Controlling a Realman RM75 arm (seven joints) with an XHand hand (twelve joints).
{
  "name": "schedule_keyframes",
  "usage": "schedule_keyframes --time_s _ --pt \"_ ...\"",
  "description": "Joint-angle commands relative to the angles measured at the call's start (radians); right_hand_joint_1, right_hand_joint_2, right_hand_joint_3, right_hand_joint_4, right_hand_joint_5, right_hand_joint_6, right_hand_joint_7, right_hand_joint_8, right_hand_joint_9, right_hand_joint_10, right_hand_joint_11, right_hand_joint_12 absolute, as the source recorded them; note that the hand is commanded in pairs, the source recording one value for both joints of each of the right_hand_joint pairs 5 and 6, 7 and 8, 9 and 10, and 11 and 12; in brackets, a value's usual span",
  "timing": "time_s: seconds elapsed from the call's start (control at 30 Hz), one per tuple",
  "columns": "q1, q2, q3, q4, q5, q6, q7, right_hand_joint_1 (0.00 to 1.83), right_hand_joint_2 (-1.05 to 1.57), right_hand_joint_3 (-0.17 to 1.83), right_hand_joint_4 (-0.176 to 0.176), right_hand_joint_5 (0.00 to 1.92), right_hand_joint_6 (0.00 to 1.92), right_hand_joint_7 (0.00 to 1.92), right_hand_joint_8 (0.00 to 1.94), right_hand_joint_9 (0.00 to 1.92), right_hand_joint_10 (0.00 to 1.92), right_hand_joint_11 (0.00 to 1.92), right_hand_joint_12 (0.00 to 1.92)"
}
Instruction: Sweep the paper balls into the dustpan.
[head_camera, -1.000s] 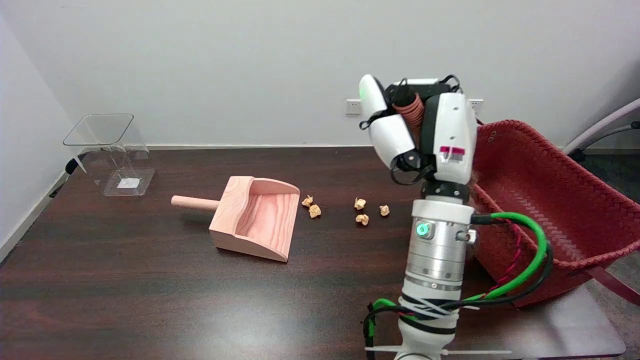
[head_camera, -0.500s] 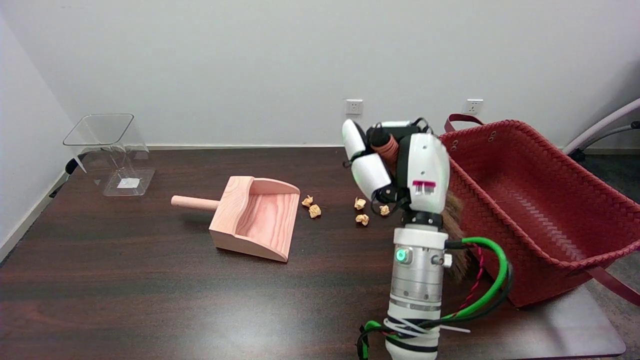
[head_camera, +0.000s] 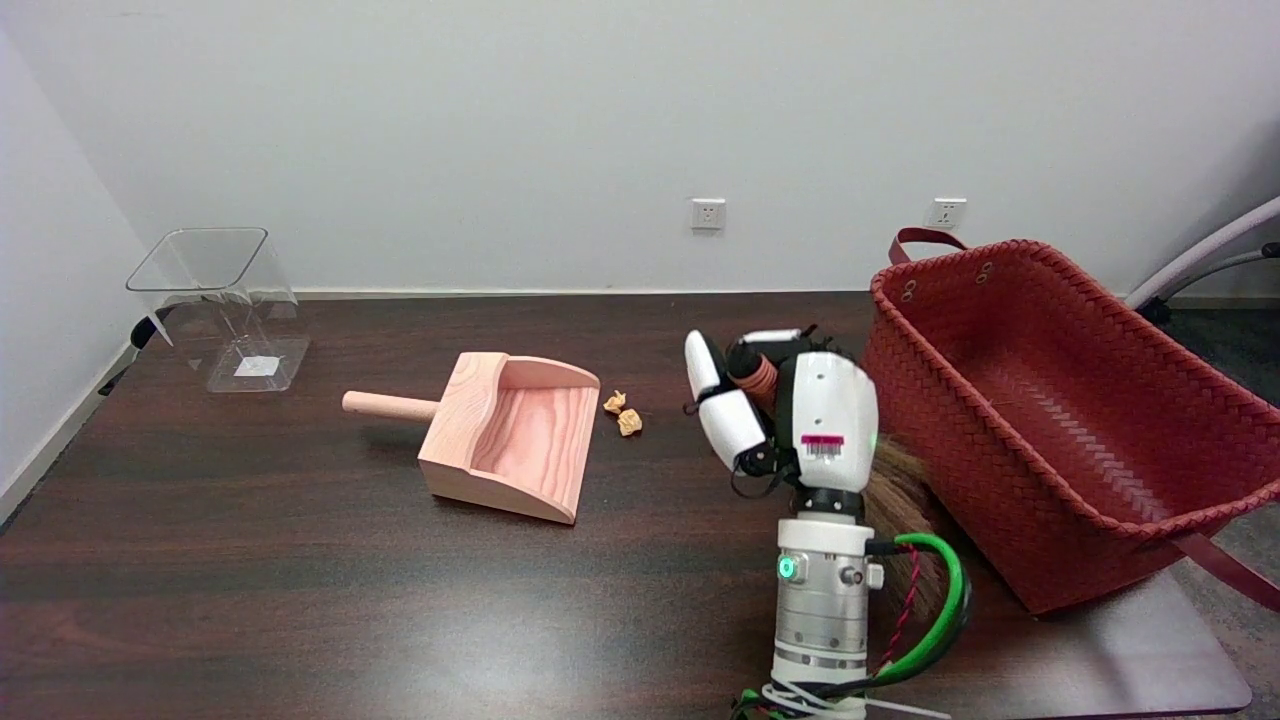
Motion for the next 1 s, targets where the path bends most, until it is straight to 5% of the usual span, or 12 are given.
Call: schedule_keyframes --time_s 0.03,0.57,1.0 --pt "0.038 -0.044 0.042 -0.325 0.019 0.062 0.213 0.8 1.57 0.16 0.0 1.92 1.92 1.92 1.92 1.92 1.92 1.92 1.92" --pt "0.215 -0.1 0.03 -0.388 0.078 0.063 0.359 0.79 1.57 0.12 0.0 1.92 1.92 1.92 1.92 1.92 1.92 1.92 1.92" --pt "0.264 -0.121 0.027 -0.388 0.182 -0.083 0.373 0.78 1.57 0.11 0.0 1.92 1.92 1.92 1.92 1.92 1.92 1.92 1.92"
